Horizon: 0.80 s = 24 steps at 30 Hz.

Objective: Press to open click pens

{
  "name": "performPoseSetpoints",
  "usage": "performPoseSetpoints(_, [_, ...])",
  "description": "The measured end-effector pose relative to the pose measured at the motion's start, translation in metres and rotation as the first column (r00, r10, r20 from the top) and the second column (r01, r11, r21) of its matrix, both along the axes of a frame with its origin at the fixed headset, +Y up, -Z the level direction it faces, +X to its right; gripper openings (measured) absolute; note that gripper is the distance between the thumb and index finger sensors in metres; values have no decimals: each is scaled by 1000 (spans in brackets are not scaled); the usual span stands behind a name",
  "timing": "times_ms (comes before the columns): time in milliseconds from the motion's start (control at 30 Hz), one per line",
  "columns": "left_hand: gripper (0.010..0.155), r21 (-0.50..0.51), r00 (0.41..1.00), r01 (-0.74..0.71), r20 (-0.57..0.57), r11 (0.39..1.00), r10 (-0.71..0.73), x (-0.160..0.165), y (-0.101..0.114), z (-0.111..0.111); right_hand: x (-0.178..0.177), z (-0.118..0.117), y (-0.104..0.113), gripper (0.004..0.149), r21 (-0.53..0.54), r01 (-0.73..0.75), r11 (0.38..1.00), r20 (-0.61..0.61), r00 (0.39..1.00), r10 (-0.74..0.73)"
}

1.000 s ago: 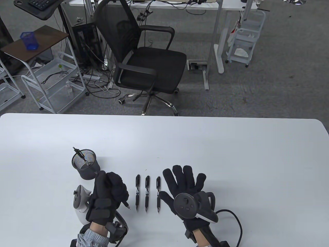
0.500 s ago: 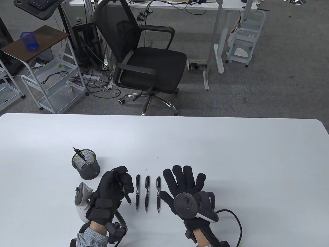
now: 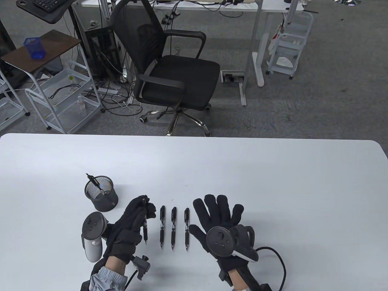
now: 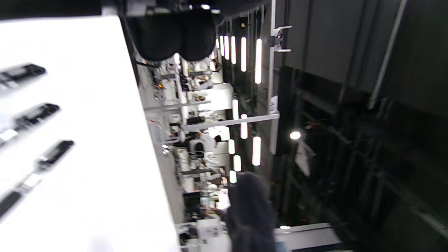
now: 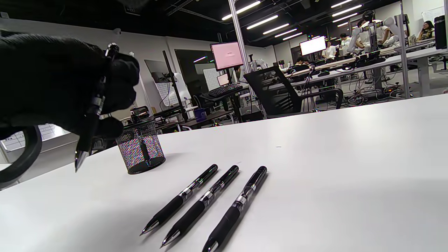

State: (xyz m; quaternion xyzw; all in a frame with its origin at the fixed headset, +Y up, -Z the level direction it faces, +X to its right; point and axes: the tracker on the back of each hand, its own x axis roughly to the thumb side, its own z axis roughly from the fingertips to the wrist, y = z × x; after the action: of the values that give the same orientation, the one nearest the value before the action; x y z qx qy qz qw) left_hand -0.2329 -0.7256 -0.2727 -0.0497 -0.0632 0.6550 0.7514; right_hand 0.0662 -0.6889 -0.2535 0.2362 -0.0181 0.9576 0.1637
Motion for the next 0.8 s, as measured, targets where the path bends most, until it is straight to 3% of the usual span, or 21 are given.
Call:
performPoseSetpoints(267, [48, -109, 966, 251, -35, 962, -256, -6, -11, -9, 2, -2, 1, 71, 0, 13, 1000, 4, 1000, -13])
performPoseSetpoints(433, [51, -191, 891, 435, -50, 880, -452, -1, -26, -18, 3, -3, 1, 71, -4, 24, 1000, -1, 1000, -24])
performPoseSetpoints(567, [52, -270, 808, 564, -15, 780, -589, 4, -38, -31, 1, -1, 3, 71, 3, 23, 1000, -11, 1000, -23])
performPoseSetpoints(633, [52, -307, 734, 652, 26, 694, -678, 9, -43, -41, 2, 0, 4, 71, 5, 31, 1000, -15, 999, -31])
performPoseSetpoints(800, [51, -346, 624, 750, 89, 563, -777, 21, -52, -58, 2, 0, 4, 71, 7, 40, 999, -18, 999, -40])
